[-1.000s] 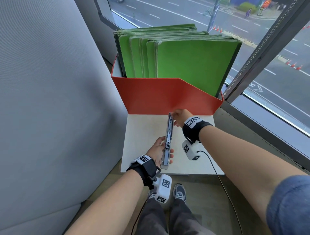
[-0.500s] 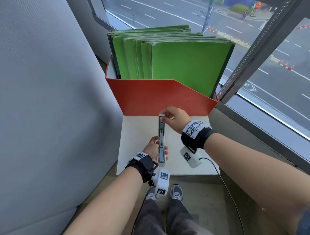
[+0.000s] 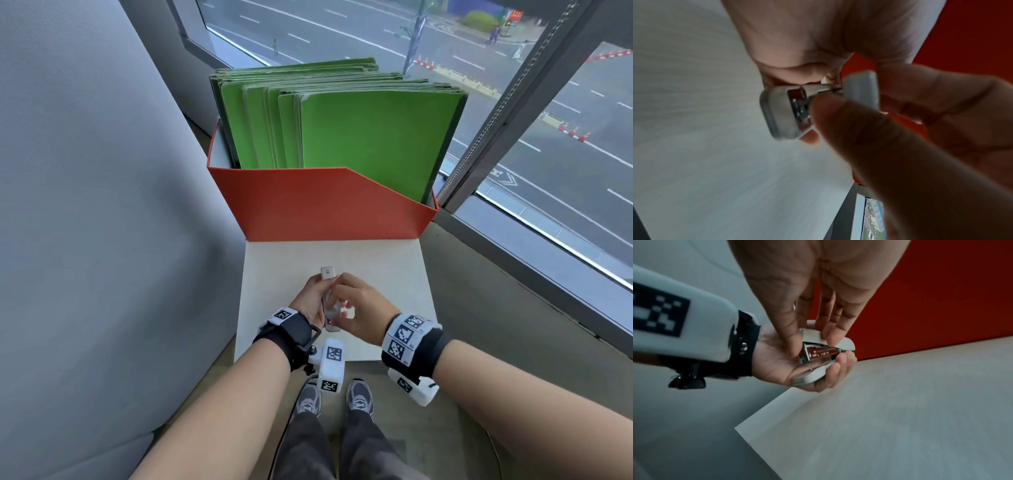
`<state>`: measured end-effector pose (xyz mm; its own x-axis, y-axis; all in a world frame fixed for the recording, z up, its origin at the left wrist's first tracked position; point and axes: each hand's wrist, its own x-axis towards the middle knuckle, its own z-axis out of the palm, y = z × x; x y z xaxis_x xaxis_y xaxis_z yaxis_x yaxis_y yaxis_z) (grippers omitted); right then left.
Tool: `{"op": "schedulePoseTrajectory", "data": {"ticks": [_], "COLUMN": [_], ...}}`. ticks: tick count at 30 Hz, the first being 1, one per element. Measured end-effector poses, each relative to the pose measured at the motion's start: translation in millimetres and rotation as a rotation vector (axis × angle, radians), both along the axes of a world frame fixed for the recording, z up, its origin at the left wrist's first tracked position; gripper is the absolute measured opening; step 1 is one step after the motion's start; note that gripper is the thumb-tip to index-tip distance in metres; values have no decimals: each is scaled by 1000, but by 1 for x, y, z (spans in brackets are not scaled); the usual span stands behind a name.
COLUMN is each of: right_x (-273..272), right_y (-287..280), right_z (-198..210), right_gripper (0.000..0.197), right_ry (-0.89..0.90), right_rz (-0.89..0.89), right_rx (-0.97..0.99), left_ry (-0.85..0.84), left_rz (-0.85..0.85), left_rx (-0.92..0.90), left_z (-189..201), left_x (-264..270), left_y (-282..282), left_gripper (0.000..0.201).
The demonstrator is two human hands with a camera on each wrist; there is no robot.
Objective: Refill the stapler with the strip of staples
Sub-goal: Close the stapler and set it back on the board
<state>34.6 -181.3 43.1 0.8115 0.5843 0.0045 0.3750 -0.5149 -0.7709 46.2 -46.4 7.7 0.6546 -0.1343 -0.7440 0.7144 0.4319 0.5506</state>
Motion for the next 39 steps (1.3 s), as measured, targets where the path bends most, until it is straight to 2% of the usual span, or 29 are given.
{"op": "schedulePoseTrajectory", "data": {"ticks": [3, 5, 7, 10, 13, 16, 22, 26, 32, 35, 37, 39], "right_x": [-5, -6, -5, -6, -7, -8, -10, -6, 14, 28, 36, 41], "right_y": [1, 0, -2, 1, 5, 3, 2, 3, 5, -6, -19, -34], "right_z": [-3, -4, -12, -25, -26, -26, -28, -27, -20, -18, -15, -13], "right_gripper": [23, 27, 36, 56, 43, 32, 29, 25, 35, 26, 15, 20], "right_ry": [90, 204, 390, 720, 864, 854, 840, 902, 827, 772, 739, 720], "right_rz": [-109, -276, -419, -490, -518, -515, -516, -571, -630, -670, -679, -702], "right_rx": [23, 41, 16, 60, 244, 310, 310, 359, 358, 334, 325, 328], "left_ry": [-14, -35, -59, -67, -83, -82, -90, -92, -237, -294, -324, -342], "left_rz": [29, 31, 16, -5, 1, 1, -2, -41, -301, -431, -488, -536], "left_rx": [-2, 34, 72, 73, 72, 64, 71, 163, 472, 577, 633, 665], "left_z": [-1, -5, -4, -1, -3, -5, -7, -5, 7, 18, 21, 23], "left_x": [0, 0, 0, 0, 0, -2, -2, 0, 20, 36, 45, 51], "left_y": [-1, 2, 4, 3, 2, 1, -2, -4, 0, -8, -20, -35], "left_gripper": [44, 41, 32, 21, 19, 17, 20, 22, 34, 42, 40, 40]}}
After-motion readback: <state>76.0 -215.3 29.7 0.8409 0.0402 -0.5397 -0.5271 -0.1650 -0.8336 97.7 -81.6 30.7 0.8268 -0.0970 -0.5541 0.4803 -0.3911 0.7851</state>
